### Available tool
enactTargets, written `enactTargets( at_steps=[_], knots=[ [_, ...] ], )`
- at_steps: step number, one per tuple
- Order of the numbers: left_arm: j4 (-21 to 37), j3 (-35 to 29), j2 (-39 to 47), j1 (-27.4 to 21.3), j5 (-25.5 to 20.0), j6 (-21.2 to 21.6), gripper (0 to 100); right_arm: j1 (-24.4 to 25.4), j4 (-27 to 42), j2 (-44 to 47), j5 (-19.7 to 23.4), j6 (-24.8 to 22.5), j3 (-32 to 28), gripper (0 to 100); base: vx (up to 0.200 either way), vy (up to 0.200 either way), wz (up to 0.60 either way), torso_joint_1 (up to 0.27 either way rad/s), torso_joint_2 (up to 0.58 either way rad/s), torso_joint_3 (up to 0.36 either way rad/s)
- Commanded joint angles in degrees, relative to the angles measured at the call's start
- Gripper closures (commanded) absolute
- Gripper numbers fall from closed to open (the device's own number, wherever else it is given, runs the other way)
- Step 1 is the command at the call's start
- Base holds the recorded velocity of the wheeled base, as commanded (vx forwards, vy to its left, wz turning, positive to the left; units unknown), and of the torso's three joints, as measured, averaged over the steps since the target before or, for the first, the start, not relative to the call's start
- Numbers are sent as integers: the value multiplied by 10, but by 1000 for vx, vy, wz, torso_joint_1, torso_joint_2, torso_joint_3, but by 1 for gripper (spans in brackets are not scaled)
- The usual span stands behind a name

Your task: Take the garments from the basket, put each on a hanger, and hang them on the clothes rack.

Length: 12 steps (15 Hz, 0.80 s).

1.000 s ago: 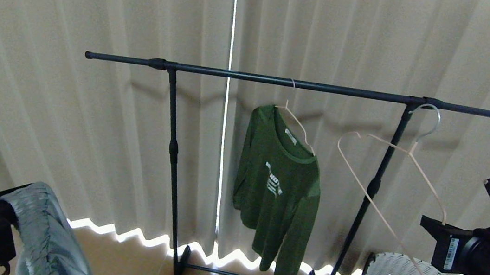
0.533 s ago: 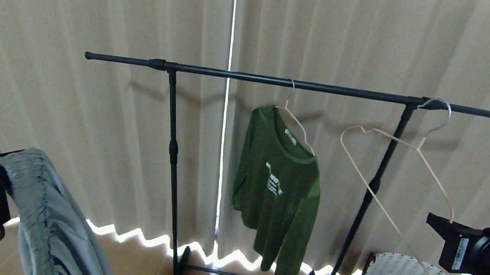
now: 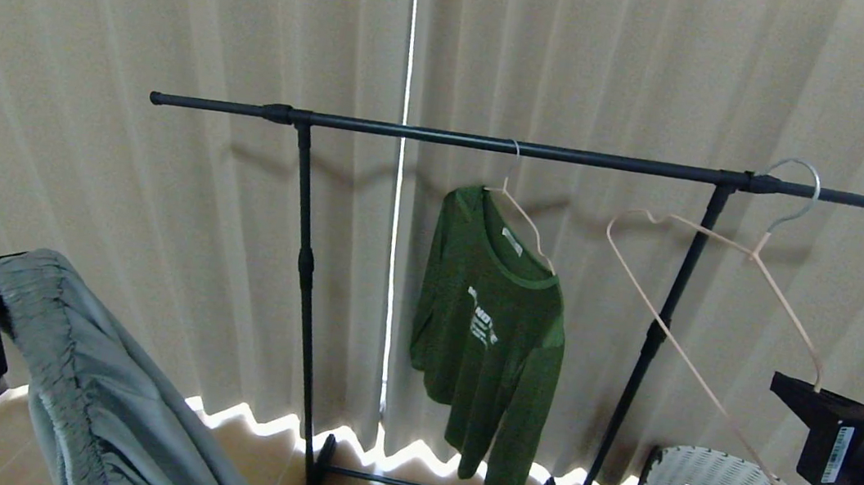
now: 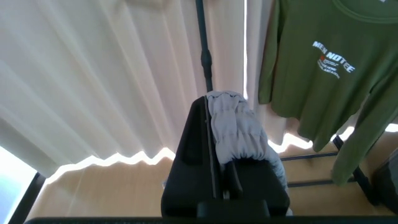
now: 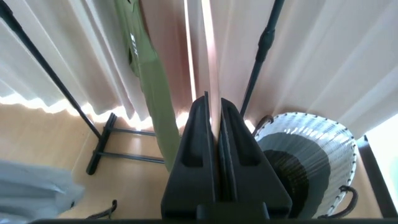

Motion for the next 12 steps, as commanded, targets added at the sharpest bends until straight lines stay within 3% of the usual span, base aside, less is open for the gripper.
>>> enactTargets(
  at_steps=[1,4,6,12],
  knots=[
    [-1,0,0,1,0,0,100,0,-1,-11,0,1,0,100,0,0,0,0,0,0],
    [-1,0,3,0,0,0,100,0,-3,-20,22,5,-3,100,0,0,0,0,0,0],
    [-1,-4,16,-5,-1,0,100,0,-25,-30,86,4,0,100,0,0,0,0,0,0],
    [-1,-64,100,-69,12,-2,100,1,-46,-4,207,2,8,100,0,0,0,0,0,0]
  ],
)
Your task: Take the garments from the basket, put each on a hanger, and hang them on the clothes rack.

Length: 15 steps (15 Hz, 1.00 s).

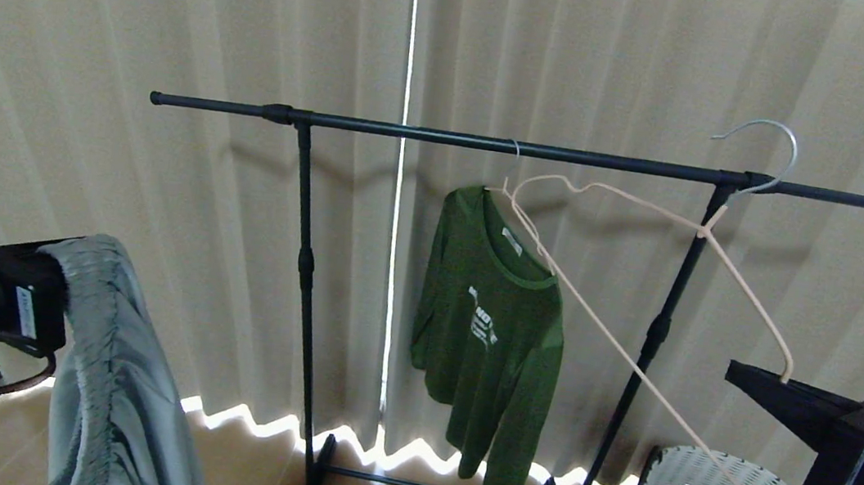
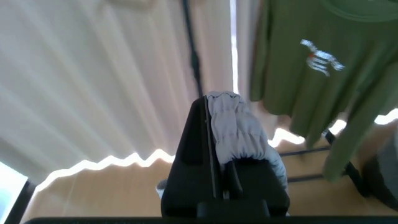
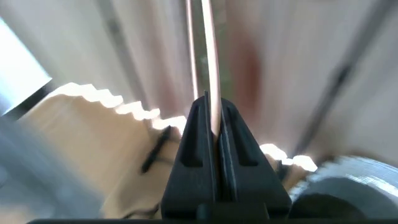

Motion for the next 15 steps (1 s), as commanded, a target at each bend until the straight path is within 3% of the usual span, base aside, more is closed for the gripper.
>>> enactTargets(
  at_steps=[1,4,5,7,10,11,15],
  knots=[
    [-1,-40,62,-35,17,0,100,0,0,36,32,-1,1,100,0,0,0,0,0,0],
    [-1,-105,144,-65,82,-12,100,8,-2,82,83,-11,-3,100,0,0,0,0,0,0],
    [-1,-132,180,-78,128,-28,100,29,-17,95,88,-10,-1,100,0,0,0,0,0,0],
    [-1,-164,225,-93,176,-41,100,68,-43,105,100,-8,2,100,0,0,0,0,0,0],
    [0,-197,267,-100,192,-43,100,141,-47,119,122,-6,2,100,0,0,0,0,0,0],
    [0,-209,280,-102,221,-43,100,163,-47,121,123,-6,2,100,0,0,0,0,0,0],
    [8,-236,300,-113,250,-43,100,216,-47,119,123,-6,2,100,0,0,0,0,0,0]
  ],
)
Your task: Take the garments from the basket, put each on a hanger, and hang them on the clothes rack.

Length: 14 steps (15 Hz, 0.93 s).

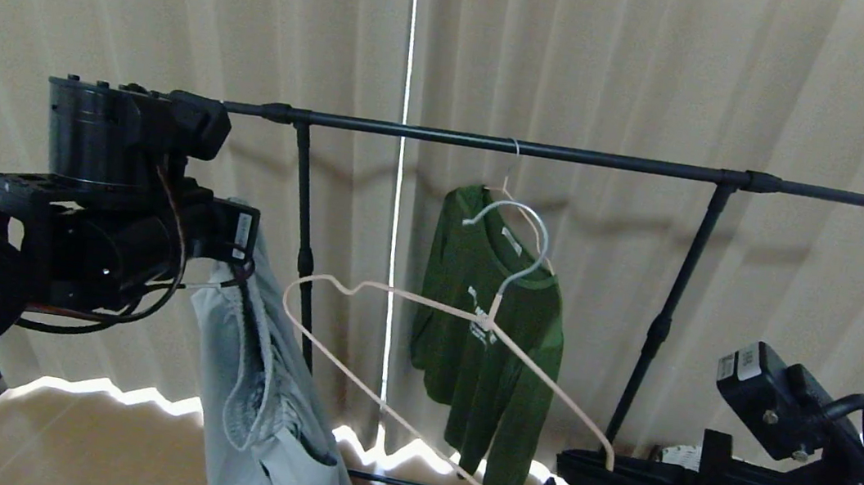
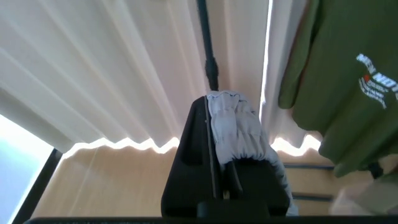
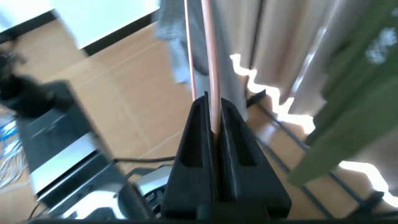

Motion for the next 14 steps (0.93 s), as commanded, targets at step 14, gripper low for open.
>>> enactTargets(
  at_steps=[14],
  knots=[
    [124,-69,18,-32,62,5,100,8,-71,167,-69,-3,-72,100,0,0,0,0,0,0]
  ],
)
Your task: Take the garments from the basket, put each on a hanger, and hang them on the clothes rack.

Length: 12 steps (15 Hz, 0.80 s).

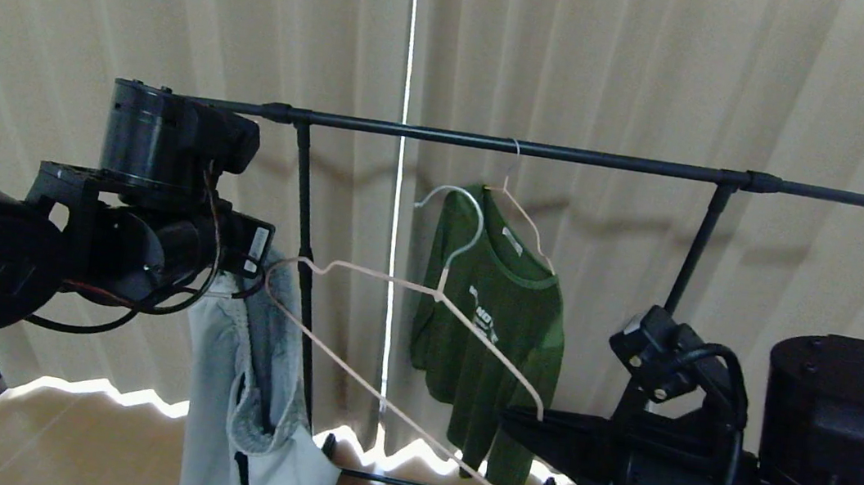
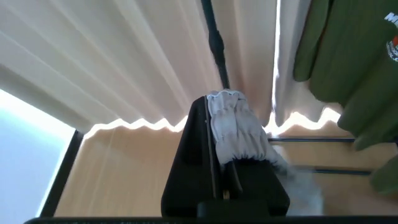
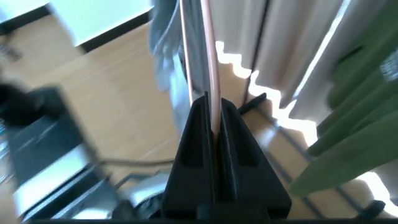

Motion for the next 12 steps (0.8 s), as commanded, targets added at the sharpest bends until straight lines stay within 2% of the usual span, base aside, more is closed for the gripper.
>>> enactTargets(
  at_steps=[1,4,7,10,12],
  knots=[
    [11,-14,-3,-6,11,0,100,-2,-17,60,-26,1,-21,100,0,0,0,0,0,0],
    [19,-15,-4,-21,16,-5,100,1,-47,93,-29,3,-35,100,0,0,0,0,0,0],
    [14,-15,-4,-33,12,-8,100,17,-85,98,-26,2,-20,100,0,0,0,0,0,0],
    [12,-16,-5,-48,4,-13,100,25,-91,101,-23,3,-18,100,0,0,0,0,0,0],
    [13,-16,-6,-53,-6,-11,100,25,-94,101,-2,4,-17,100,0,0,0,0,0,0]
  ],
)
